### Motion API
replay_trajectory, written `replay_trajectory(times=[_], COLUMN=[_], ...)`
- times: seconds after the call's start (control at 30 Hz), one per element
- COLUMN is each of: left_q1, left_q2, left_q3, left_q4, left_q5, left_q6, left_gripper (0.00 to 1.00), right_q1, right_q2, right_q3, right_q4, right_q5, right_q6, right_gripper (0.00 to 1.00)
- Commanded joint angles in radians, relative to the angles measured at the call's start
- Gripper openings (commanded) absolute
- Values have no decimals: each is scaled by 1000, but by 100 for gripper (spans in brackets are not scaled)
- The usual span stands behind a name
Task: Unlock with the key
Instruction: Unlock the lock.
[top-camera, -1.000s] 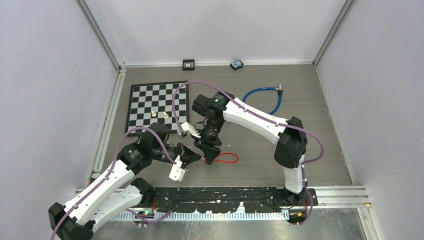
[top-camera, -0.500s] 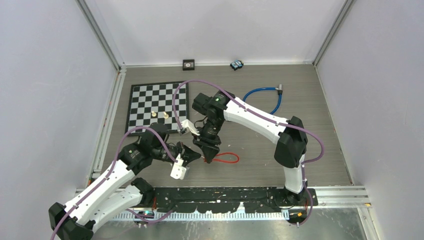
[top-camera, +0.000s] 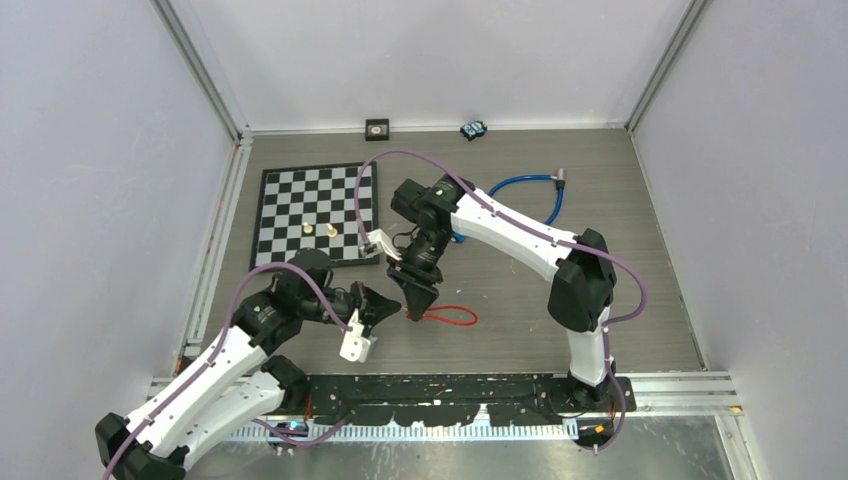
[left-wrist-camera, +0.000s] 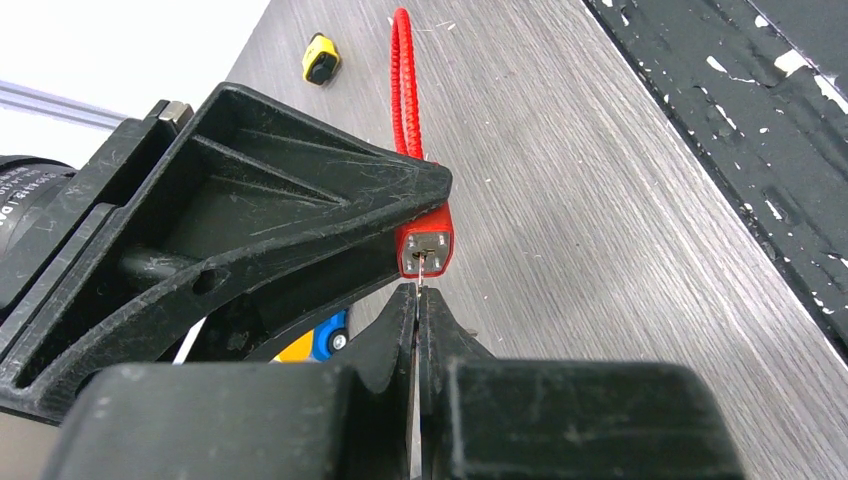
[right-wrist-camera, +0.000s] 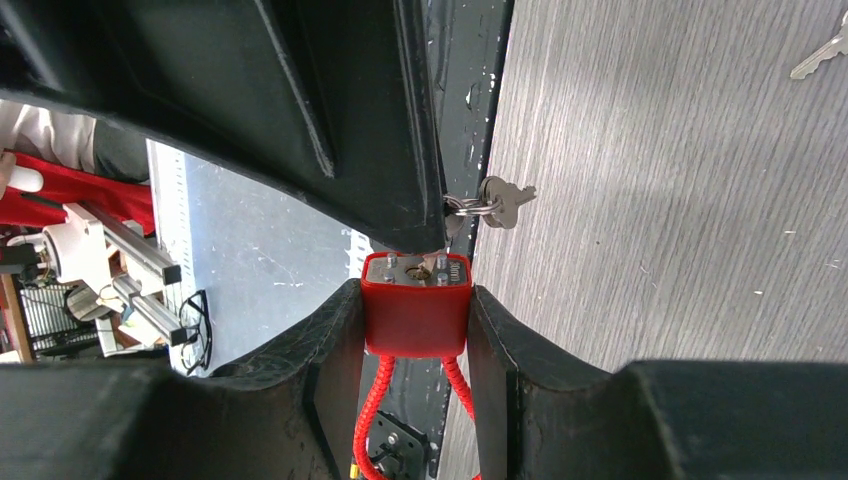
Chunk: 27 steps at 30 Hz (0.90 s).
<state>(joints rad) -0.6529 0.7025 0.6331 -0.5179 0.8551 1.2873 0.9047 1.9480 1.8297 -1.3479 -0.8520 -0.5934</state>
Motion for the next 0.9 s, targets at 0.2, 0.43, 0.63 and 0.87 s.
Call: replay_trajectory(times=[0.2,0.43,0.63,0.87], left_q1=[-8,-12,-15,-18], left_q2=[-4,0,10,11], left_q3=[-32,-62,-69,-93], left_q4=[80,92,119,204], left_q5=[83,79,72,33], left_q6=[42,76,80,16], left_gripper=[0,0,0,0], right_q1=[8,-1,-4,-3], right_q2=[13,10,26,35], right_q3=[16,11,16,16], right_q4=[126,145,160,170], right_q5=[-120,-142,-155,-150], right_q6=[37,69,94,109], right_gripper=[0,0,0,0])
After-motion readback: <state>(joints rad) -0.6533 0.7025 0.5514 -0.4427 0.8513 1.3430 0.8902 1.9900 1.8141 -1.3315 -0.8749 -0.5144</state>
